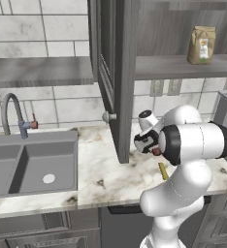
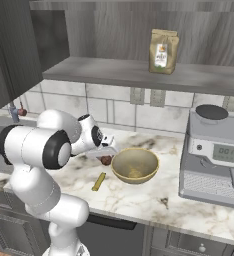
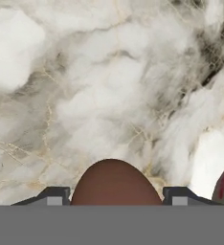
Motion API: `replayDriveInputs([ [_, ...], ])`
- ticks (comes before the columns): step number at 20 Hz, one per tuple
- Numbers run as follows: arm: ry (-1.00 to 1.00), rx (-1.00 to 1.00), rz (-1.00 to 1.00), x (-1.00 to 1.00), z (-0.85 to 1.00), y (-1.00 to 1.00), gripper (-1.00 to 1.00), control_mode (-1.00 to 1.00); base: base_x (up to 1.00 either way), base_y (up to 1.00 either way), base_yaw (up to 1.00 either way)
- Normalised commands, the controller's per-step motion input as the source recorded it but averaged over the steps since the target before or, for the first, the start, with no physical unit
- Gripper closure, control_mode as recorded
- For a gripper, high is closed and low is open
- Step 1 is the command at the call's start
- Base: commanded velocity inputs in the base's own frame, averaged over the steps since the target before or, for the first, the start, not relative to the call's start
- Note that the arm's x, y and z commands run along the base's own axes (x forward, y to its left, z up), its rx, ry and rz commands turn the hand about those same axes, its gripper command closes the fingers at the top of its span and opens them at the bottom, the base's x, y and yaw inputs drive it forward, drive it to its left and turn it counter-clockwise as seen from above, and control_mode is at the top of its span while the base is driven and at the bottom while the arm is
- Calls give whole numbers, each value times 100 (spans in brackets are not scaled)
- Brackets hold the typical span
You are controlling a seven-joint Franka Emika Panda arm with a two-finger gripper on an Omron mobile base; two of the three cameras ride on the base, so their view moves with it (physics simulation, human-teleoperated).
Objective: Pick the egg and butter from the fridge and place them by the bowl for mixing.
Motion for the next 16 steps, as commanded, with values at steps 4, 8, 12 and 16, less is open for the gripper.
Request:
replayDriveInputs([
  [4,-3,0,0,0,30,0,-100,-100,0,0,0],
  [8,-10,0,0,-12,92,1,-100,-100,0,0,0],
  [12,-13,0,0,-74,100,11,-100,-100,0,0,0],
  [16,-3,0,0,-100,100,4,-100,-100,0,0,0],
])
